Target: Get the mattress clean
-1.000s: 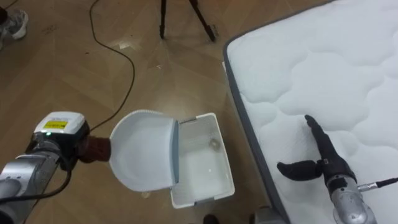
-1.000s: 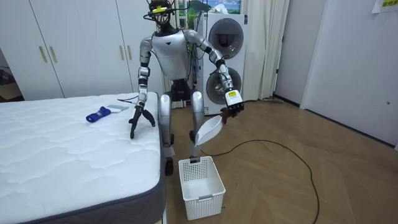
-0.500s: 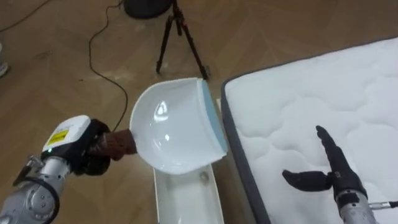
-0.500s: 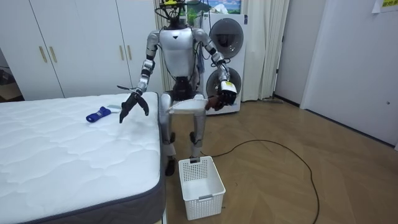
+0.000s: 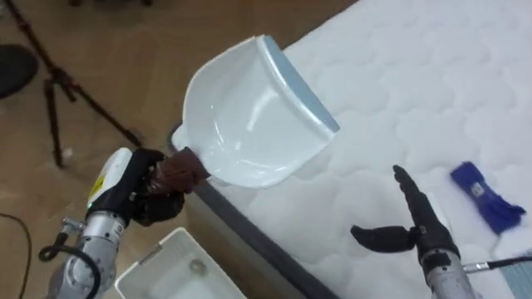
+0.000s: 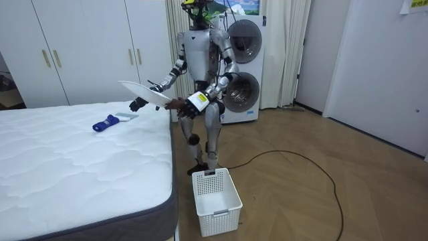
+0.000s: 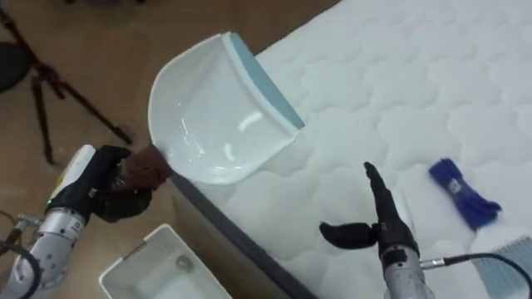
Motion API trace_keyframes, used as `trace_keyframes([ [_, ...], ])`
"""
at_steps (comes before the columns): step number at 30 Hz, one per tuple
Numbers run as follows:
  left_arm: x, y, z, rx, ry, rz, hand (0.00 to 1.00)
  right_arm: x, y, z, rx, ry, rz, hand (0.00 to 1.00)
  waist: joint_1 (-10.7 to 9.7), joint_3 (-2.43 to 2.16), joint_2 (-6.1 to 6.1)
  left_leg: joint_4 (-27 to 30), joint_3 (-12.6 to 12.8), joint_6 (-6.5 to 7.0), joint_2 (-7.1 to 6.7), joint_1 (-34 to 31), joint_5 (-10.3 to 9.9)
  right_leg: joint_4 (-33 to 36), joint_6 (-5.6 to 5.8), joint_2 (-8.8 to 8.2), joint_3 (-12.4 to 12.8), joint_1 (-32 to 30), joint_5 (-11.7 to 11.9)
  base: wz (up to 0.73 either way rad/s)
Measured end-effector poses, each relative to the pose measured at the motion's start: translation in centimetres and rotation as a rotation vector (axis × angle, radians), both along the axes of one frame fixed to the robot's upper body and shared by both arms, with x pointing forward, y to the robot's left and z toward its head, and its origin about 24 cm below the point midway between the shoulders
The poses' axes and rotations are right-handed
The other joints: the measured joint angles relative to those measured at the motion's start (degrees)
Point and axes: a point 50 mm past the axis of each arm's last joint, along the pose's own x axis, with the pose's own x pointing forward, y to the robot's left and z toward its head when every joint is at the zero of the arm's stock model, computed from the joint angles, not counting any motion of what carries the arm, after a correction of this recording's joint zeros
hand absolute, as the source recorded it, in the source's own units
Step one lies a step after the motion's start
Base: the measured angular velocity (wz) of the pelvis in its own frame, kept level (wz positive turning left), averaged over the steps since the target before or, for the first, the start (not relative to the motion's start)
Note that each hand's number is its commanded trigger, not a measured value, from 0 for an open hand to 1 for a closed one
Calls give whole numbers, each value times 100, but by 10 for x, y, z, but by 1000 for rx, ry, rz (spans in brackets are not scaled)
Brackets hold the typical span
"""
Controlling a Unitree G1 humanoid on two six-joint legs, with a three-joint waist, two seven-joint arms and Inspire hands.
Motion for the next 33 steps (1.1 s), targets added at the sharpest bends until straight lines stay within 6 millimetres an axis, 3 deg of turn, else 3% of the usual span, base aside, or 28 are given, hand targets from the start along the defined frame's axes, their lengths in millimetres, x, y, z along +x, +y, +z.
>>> trace_keyframes([
  [1, -1, -1, -3, -8, 10, 4, 100, -3, 1, -2, 9, 10, 3, 0, -152, -14, 10, -43, 17, 1, 3, 10, 0, -36, 1, 32, 58, -3, 44, -36],
  [5, -15, -10, -17, -40, 61, 2, 100, -7, 2, -5, 25, 38, 30, 0, -294, -33, 39, -103, 265, 1, 30, 164, 3, -68, -15, 120, 316, -92, 108, -39],
  [6, -21, -13, -22, -46, 84, 1, 100, -6, 2, -4, 26, 41, 42, 0, -296, -63, 53, -112, 340, -12, 11, 242, 11, -48, -13, 126, 520, -131, 113, -61],
  [8, -27, -15, -27, -56, 103, 9, 100, -5, 0, -3, 23, 40, 54, 0, -169, -69, 74, -133, 147, -36, -35, 347, 24, -35, -34, 223, 905, -194, 155, -107],
  [9, -36, -13, -31, -55, 119, 25, 100, -3, 2, -2, 31, 40, 72, 0, 61, -71, 87, -152, -855, -64, -184, 397, 40, -28, -66, 353, 1358, -250, 217, -194],
  [10, -48, -9, -37, -56, 146, 57, 100, 0, 5, 0, 31, 33, 104, 0, 226, -79, 144, -200, -2218, -82, -335, 467, 47, -77, -118, 491, 1693, -262, 331, -201],
  [11, -52, -7, -40, -57, 161, 70, 100, 2, 6, 1, 31, 27, 115, 0, 227, -74, 176, -209, -2603, -92, -375, 498, 41, -137, -129, 537, 1796, -232, 372, -164],
  [12, -57, -6, -43, -57, 182, 77, 100, 1, 5, 2, 30, 25, 121, 0, 211, -117, 234, -249, -2973, -124, -405, 531, 23, -213, -114, 553, 1789, -183, 453, -91],
  [13, -58, -5, -44, -58, 186, 76, 100, -1, 3, 2, 31, 29, 115, 0, 70, -114, 225, -319, -2942, -135, -427, 595, 26, -212, -99, 582, 1800, -190, 470, -63],
  [17, -60, -3, -44, -68, 186, 92, 100, -3, 5, 1, 35, 38, 134, 0, -105, -124, 193, -648, -2506, -168, -400, 832, 53, -199, -126, 744, 2119, -232, 542, -66],
  [22, -61, -1, -45, -136, 183, 128, 100, -1, -9, 9, 6, -2, 67, 0, -239, -101, 217, -791, -2451, -176, -397, 994, 51, -129, -164, 904, 2354, -341, 569, -38],
  [27, -64, 1, -52, -173, 215, 160, 100, -7, -6, -2, 7, 42, 28, 0, -247, -40, 166, -642, -2479, -159, -486, 944, 28, 167, -183, 887, 2475, -542, 457, -36],
  [28, -65, 2, -55, -189, 232, 169, 84, -8, -3, -5, 4, 61, 33, 0, -272, -37, 165, -598, -2477, -159, -501, 937, -20, 276, -183, 887, 2487, -597, 410, -24],
  [30, -68, 3, -60, -198, 257, 180, 0, -10, 0, -9, 9, 89, 35, 0, -354, -35, 168, -556, -2434, -160, -504, 919, -135, 469, -173, 896, 2493, -712, 336, -20],
  [33, -80, 8, -74, -223, 331, 226, 0, -14, 0, -17, 21, 139, 35, 0, -377, -25, 168, -555, -2323, -125, -513, 909, -200, 559, -185, 867, 2369, -796, 333, -24],
])
